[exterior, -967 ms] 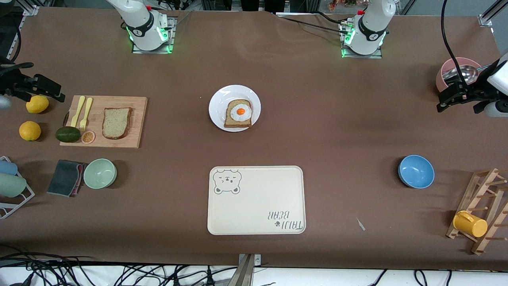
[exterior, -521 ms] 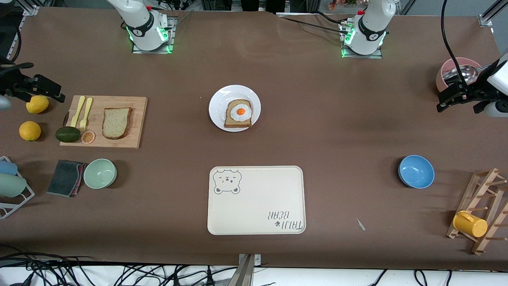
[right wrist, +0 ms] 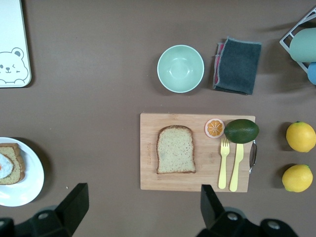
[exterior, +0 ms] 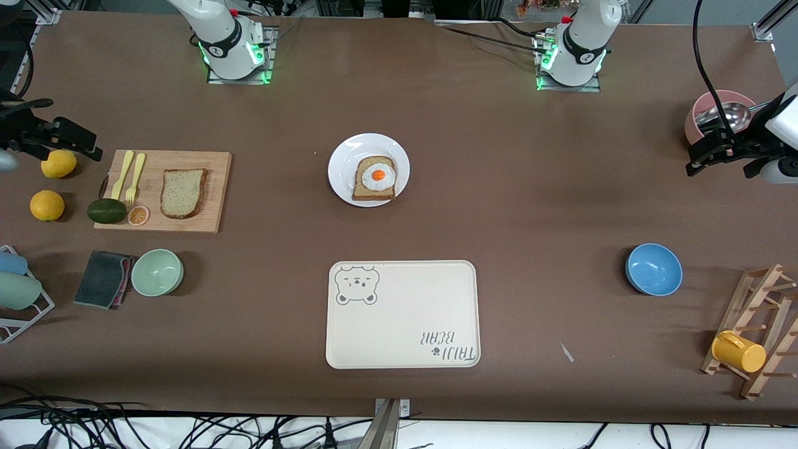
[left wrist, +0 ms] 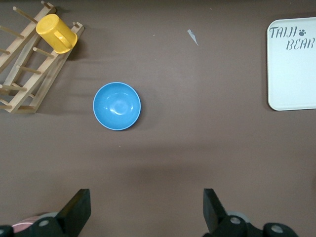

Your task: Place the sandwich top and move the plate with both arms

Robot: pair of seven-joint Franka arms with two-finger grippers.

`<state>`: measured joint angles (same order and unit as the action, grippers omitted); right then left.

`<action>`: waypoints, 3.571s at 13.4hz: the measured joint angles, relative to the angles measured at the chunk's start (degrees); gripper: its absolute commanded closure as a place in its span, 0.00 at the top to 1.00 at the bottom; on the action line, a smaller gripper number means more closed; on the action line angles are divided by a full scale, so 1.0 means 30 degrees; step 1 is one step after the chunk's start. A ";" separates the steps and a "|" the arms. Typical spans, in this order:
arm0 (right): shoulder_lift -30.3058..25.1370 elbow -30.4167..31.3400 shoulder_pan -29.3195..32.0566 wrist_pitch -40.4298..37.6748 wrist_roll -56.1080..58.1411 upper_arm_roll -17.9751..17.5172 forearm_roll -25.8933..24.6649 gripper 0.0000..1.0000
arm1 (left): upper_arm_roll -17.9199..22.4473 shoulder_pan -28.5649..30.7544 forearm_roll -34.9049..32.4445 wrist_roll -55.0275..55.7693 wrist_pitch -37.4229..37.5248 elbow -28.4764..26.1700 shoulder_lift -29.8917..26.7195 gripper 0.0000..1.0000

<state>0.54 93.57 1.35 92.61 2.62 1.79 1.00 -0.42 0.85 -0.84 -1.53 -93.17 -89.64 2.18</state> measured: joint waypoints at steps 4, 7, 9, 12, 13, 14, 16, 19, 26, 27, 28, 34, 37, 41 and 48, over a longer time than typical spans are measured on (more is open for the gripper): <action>0.0000 0.0000 0.0000 0.0000 0.0000 0.0000 0.0000 1.00 | -0.0001 -0.0009 0.0000 0.0000 0.0000 0.0000 0.0000 1.00; 0.0000 0.0000 0.0000 0.0000 0.0000 0.0000 0.0000 1.00 | -0.0001 -0.0014 0.0000 0.0000 0.0000 0.0000 0.0000 1.00; 0.0000 0.0001 0.0000 0.0000 0.0000 0.0000 0.0000 1.00 | -0.0033 -0.0044 0.0010 0.0000 0.0000 0.0000 0.0000 1.00; 0.0000 0.0001 0.0000 0.0000 0.0000 -0.0001 0.0000 1.00 | -0.0121 -0.0070 0.0012 0.0009 0.0000 0.0000 0.0003 1.00; 0.0000 0.0001 0.0000 0.0000 0.0000 -0.0001 0.0000 1.00 | -0.0124 -0.0071 0.0012 0.0009 0.0000 0.0000 0.0011 1.00; 0.0000 0.0001 0.0000 0.0000 0.0000 -0.0001 0.0000 1.00 | -0.0124 -0.0071 0.0012 0.0009 0.0000 0.0000 0.0020 1.00; 0.0000 0.0001 0.0000 0.0000 0.0000 -0.0001 0.0000 1.00 | -0.0124 -0.0071 0.0012 0.0010 0.0000 0.0000 0.0029 1.00; 0.0000 0.0001 0.0000 0.0000 0.0000 -0.0001 0.0000 1.00 | -0.0124 -0.0071 0.0012 0.0011 0.0000 0.0000 0.0038 1.00; 0.0009 -0.0002 0.0011 0.0022 -0.0001 -0.0001 -0.0023 1.00 | -0.0124 -0.0071 0.0012 0.0011 0.0000 0.0000 0.0050 1.00; 0.0056 -0.0005 0.0011 0.0034 -0.0001 -0.0003 -0.0091 1.00 | -0.0124 -0.0071 0.0012 0.0012 0.0000 0.0000 0.0049 1.00; 0.0163 -0.0007 0.0010 0.0036 -0.0001 -0.0013 -0.0181 1.00 | -0.0124 -0.0071 0.0012 0.0015 0.0000 0.0000 0.0051 1.00; 0.1228 -0.0004 0.0011 0.0059 -0.0071 -0.0036 -0.0291 0.99 | -0.0124 -0.0071 0.0013 0.0016 0.0000 0.0000 0.0061 1.00; 0.2403 0.0011 0.0011 0.0213 -0.0386 -0.0036 -0.0446 0.99 | -0.0124 -0.0071 0.0013 0.0016 0.0000 -0.0001 0.0089 1.00; 0.3927 0.0392 -0.0168 0.0715 -0.2161 -0.0155 -0.1165 0.99 | -0.0124 -0.0071 0.0013 0.0016 -0.0005 0.0000 0.0147 1.00; 0.4685 0.5807 -0.2016 0.6368 -0.8415 -0.0277 -0.4235 0.89 | -0.0125 -0.0073 0.0014 0.0017 -0.0013 0.0001 0.0154 1.00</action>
<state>14.60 110.99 -4.70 111.72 -22.62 0.96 -11.71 -0.79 0.63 -0.80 -1.48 -93.21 -89.64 2.64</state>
